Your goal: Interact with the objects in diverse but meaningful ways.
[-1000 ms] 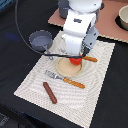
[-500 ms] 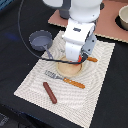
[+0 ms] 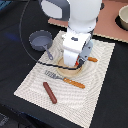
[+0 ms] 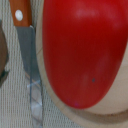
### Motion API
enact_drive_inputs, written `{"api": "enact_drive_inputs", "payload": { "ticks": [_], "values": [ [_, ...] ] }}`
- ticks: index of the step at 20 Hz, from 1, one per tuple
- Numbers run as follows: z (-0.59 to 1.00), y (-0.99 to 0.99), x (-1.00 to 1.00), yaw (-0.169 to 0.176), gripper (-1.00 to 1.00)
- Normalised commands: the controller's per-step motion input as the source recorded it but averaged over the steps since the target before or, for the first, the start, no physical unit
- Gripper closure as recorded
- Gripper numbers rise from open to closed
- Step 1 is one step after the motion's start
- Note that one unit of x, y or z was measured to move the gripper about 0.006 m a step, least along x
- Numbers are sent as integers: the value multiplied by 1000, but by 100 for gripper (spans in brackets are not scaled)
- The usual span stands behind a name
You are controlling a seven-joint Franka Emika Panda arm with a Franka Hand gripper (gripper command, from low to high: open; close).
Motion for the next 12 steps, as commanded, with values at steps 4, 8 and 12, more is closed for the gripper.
{"api": "enact_drive_inputs", "payload": {
  "ticks": [4,8,12],
  "values": [
    [114,16,307,-29,100],
    [8,0,203,-36,100],
    [0,0,221,-41,100]
  ]
}}
